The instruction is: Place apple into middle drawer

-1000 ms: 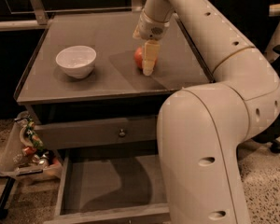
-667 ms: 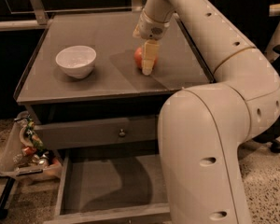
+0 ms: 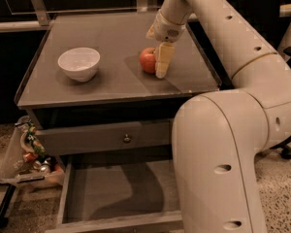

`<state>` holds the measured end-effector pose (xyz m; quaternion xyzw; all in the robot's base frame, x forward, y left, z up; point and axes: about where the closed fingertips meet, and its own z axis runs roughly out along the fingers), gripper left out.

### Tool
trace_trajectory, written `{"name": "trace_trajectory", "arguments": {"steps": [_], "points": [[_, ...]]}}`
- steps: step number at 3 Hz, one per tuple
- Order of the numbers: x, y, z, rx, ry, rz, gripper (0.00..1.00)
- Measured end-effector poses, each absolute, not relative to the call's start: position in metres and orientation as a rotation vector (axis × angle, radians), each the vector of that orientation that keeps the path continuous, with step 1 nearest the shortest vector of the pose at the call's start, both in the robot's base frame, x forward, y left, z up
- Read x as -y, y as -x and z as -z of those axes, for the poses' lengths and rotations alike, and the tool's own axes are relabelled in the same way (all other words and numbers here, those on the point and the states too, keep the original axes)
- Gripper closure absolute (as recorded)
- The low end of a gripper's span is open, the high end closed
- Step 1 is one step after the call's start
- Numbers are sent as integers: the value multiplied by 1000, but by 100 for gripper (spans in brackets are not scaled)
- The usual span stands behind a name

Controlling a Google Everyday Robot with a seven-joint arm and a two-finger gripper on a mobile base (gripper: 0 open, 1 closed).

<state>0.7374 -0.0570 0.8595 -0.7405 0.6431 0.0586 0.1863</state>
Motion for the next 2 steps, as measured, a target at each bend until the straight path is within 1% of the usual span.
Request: {"name": "trace_trajectory", "arguments": {"steps": [1, 2], "points": [[57, -737, -859, -1811, 2085, -165, 18], [57, -737, -859, -1811, 2085, -165, 41]]}}
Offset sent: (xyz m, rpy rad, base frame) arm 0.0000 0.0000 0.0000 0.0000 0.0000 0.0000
